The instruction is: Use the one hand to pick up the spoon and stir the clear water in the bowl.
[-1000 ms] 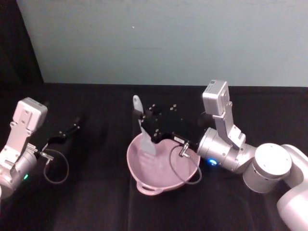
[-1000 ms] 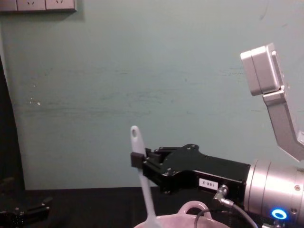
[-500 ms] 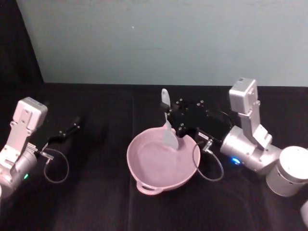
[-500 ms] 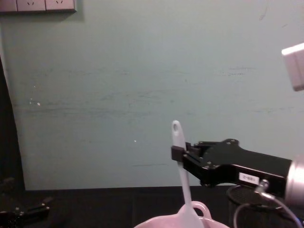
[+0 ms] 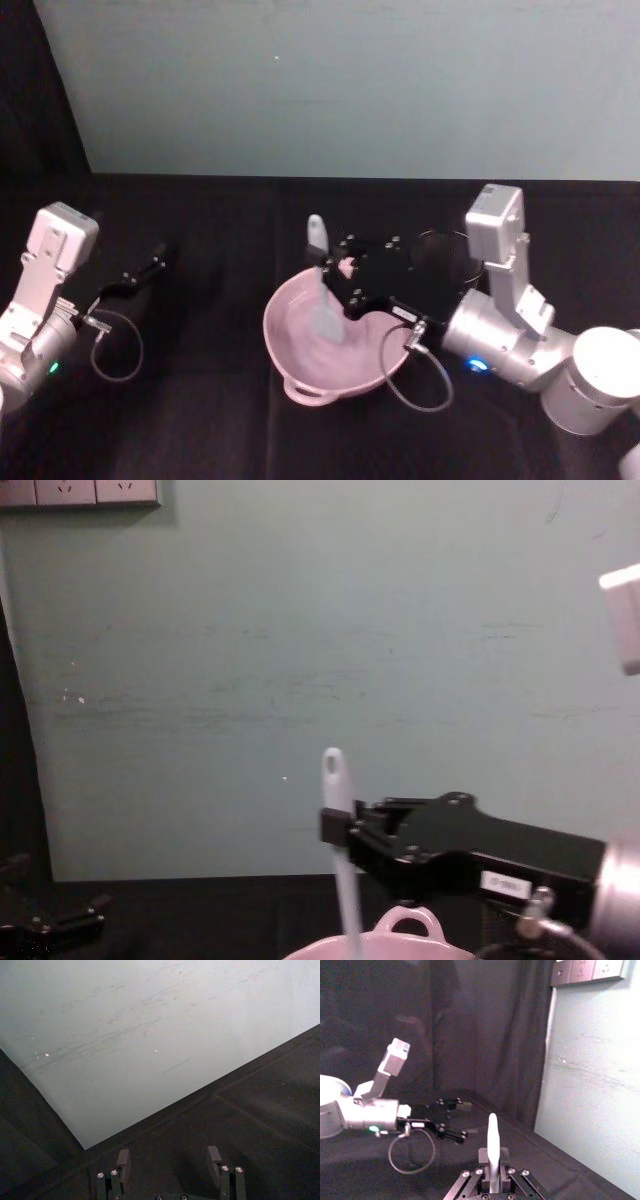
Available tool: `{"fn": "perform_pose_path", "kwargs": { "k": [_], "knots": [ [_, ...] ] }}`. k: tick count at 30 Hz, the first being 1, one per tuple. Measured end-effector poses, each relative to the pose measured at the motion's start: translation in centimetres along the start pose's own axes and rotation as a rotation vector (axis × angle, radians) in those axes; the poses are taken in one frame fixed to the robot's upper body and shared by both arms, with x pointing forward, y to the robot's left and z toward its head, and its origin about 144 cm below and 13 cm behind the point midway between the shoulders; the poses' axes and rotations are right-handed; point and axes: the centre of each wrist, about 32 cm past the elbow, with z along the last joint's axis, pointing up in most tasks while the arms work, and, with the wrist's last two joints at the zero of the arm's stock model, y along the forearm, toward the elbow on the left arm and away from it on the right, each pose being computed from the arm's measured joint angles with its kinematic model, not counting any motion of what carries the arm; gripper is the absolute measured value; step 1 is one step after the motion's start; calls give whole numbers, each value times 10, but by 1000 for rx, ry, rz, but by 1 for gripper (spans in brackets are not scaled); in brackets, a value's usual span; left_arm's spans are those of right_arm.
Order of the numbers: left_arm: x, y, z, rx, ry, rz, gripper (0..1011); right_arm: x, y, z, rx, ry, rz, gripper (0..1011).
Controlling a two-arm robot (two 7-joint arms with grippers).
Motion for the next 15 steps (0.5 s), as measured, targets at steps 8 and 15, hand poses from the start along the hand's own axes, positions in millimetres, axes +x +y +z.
{"fn": "perform_pose_path", "kwargs": {
  "k": [8,15],
  "knots": [
    [0,0,0,0,0,0,1005,2,27,-9,40,21,21,118],
    [0,0,0,0,0,0,1005,19,39,-17,42,20,-5,118]
  ]
}}
